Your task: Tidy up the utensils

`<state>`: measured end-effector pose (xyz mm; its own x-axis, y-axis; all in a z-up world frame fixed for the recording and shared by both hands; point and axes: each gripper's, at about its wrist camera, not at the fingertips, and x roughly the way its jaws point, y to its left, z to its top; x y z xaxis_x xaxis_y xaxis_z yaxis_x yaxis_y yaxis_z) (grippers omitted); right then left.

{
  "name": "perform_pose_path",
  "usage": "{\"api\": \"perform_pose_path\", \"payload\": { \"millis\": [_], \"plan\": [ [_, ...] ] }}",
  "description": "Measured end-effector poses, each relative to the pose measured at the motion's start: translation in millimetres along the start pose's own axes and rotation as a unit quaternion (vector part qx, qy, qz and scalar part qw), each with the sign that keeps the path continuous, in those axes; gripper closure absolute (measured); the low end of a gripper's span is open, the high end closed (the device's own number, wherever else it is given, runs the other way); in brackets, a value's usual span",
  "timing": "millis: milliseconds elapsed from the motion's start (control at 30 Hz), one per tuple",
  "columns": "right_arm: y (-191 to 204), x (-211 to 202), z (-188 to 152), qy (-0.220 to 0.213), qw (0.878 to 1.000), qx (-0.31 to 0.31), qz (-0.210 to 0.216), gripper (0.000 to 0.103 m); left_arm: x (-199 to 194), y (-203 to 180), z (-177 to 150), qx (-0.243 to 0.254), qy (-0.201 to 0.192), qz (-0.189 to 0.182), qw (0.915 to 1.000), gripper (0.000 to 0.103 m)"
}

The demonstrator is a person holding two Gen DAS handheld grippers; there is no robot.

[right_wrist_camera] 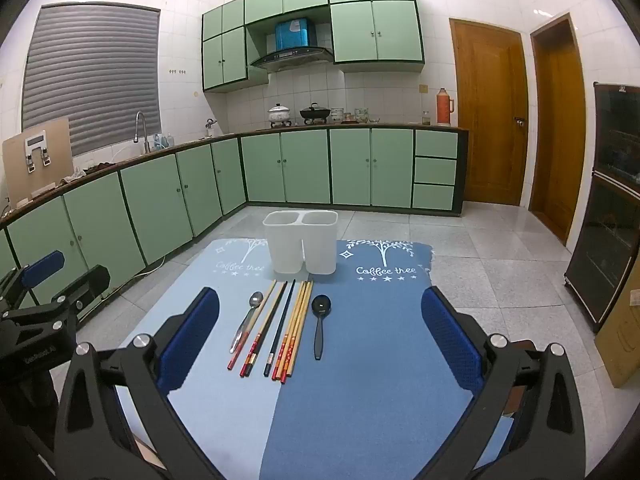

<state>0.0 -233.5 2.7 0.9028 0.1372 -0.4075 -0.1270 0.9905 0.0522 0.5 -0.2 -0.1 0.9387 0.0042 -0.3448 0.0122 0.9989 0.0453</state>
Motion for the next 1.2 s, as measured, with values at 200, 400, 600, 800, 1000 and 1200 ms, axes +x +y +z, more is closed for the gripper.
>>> {"api": "perform_pose_path", "payload": {
  "millis": [200, 400, 600, 800, 1000, 1200],
  "plan": [
    [0.0, 0.1, -0.6, -0.001, 1.000, 0.001, 0.000, 0.005, -0.2, 1.2, -0.8, -0.003, -0.003, -0.001, 1.0000, 0.006],
    [-0.2, 0.0, -0.6, -0.001, 1.000, 0.001, 0.000, 0.005, 1.5, -1.0, -1.1, -0.005, -0.003, -0.001, 1.0000, 0.006],
    [-0.5, -0.1, -0.9, -0.001, 1.000, 0.001, 0.000, 0.005, -0.9, 0.6, -0.2, -0.004, -0.006, 0.000, 1.0000, 0.006],
    [-0.5, -0.3, -0.7, -0.001, 1.000, 0.002, 0.000, 0.005, -1.9, 1.3, 0.5, -0.004, -0.006, 0.000, 1.0000, 0.006],
    [-0.1, -0.2, -0.2, 0.000, 1.000, 0.002, 0.000, 0.005, -3.7, 2.0, 2.0, -0.004, -0.007, 0.000, 1.0000, 0.006],
    [0.1, -0.2, 0.1, 0.000, 1.000, 0.001, 0.000, 0.005, -3.7, 1.8, 1.8, -0.004, -0.007, 0.000, 1.0000, 0.006]
  ]
}}
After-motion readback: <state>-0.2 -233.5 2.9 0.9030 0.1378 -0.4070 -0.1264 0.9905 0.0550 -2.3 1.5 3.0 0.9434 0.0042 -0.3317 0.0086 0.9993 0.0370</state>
